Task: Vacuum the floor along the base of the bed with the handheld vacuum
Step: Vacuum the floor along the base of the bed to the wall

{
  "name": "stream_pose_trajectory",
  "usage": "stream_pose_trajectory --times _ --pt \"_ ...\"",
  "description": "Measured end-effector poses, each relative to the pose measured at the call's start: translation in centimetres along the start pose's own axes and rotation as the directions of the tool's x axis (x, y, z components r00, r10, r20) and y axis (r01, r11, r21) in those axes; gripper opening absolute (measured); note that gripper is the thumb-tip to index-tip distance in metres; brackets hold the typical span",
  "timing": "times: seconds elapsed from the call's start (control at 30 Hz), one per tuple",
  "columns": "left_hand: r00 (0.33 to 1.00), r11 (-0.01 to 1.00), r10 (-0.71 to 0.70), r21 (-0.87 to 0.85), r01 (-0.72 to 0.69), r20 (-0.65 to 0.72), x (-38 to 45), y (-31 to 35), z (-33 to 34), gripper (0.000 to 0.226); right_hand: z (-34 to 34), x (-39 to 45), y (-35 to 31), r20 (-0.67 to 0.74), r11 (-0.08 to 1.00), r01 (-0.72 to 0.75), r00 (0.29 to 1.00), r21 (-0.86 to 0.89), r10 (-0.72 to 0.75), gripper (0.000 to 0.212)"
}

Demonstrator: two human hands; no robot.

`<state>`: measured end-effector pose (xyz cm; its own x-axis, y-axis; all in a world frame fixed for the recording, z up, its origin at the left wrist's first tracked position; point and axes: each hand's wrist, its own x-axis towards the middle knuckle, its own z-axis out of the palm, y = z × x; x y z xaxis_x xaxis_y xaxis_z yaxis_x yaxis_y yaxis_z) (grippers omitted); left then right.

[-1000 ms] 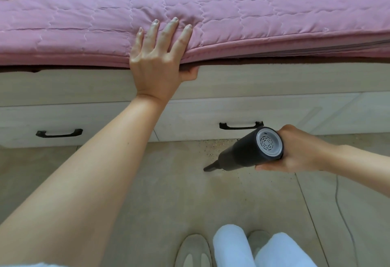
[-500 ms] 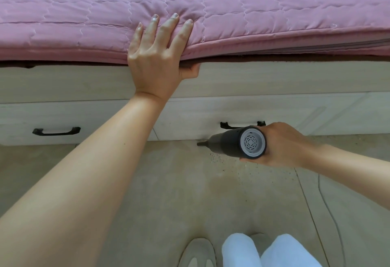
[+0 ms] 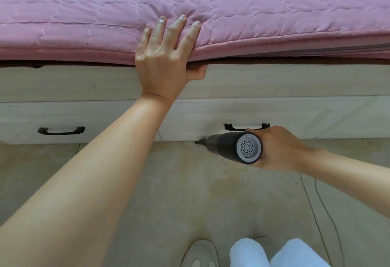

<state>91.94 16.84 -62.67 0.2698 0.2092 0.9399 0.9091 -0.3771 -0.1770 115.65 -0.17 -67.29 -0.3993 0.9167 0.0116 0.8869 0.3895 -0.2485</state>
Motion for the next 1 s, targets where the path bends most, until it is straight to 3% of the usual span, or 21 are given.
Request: stream_pose_trajectory --times 0.37,0.57,1.0 --pt "1.0 1.0 -0.003 -0.005 0.003 -0.001 -0.1 0.0 -0.1 0.064 -0.2 0.1 0.2 0.037 1.0 0.002 0.999 -0.026 -0.001 0.05" --pt "1.0 1.0 -0.011 -0.002 0.011 0.008 -0.2 0.1 -0.1 0.066 -1.7 -0.8 0.9 0.061 0.998 -0.055 0.996 -0.04 0.058 0.044" --pt "1.0 1.0 -0.008 -0.005 0.008 0.008 -0.3 0.0 -0.1 0.066 -2.7 -2.9 1.7 0.108 0.981 -0.191 0.976 -0.016 0.192 0.053"
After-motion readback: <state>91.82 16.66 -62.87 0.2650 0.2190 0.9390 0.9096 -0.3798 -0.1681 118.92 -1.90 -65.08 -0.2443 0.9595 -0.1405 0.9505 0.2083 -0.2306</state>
